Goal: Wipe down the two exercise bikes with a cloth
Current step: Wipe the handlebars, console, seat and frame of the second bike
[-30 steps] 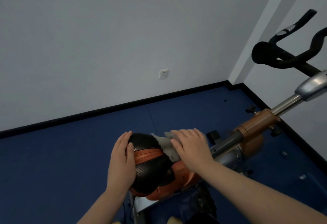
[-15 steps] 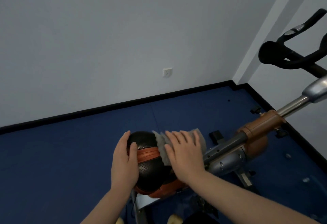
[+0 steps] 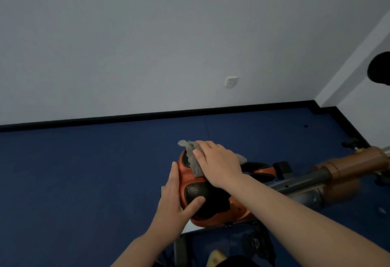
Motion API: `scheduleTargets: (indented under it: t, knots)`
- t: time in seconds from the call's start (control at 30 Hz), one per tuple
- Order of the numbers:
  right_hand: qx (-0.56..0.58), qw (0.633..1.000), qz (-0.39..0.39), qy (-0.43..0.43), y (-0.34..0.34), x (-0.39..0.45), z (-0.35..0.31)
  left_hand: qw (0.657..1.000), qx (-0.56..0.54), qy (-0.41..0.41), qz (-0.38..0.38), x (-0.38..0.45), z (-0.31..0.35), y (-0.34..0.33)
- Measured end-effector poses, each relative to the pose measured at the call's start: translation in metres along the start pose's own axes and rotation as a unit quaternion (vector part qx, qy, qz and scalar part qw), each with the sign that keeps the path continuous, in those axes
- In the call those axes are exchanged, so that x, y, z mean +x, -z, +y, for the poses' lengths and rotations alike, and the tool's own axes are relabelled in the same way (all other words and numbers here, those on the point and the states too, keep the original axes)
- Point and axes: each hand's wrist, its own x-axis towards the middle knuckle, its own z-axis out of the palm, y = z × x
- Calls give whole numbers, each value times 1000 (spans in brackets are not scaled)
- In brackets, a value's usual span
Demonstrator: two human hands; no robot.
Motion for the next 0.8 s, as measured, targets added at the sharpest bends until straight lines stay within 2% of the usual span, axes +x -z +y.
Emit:
scheduleTargets:
  t: [0.17,0.3,0.43,0.53,0.6,0.67,0.73,0.8]
  knots:
    - [24,998,0,52,1,-8,-1,997,-18,-39,-58,6,-10,15]
    - [-1,999,33,16,-5,-20,-21,988,40,-86,-121,20,-15,41]
    - [-34,998,41,-32,-14,-33,-40,960,123,-172,-183,35,-12,73]
    - [30,996,60,-61,-17,-45,-53,939,180,-200,-216,50,-23,101]
    - [48,990,94,-95,-22,-54,-64,934,191,-201,-224,58,-31,116]
    - [1,978,132,-163,-33,-63,-78,932,181,-205,-236,64,-35,128]
    - [-24,951,162,-262,-45,-72,-95,925,175,-216,-260,70,-37,138]
    - [3,923,190,-334,-55,-78,-113,910,188,-231,-288,75,-40,147]
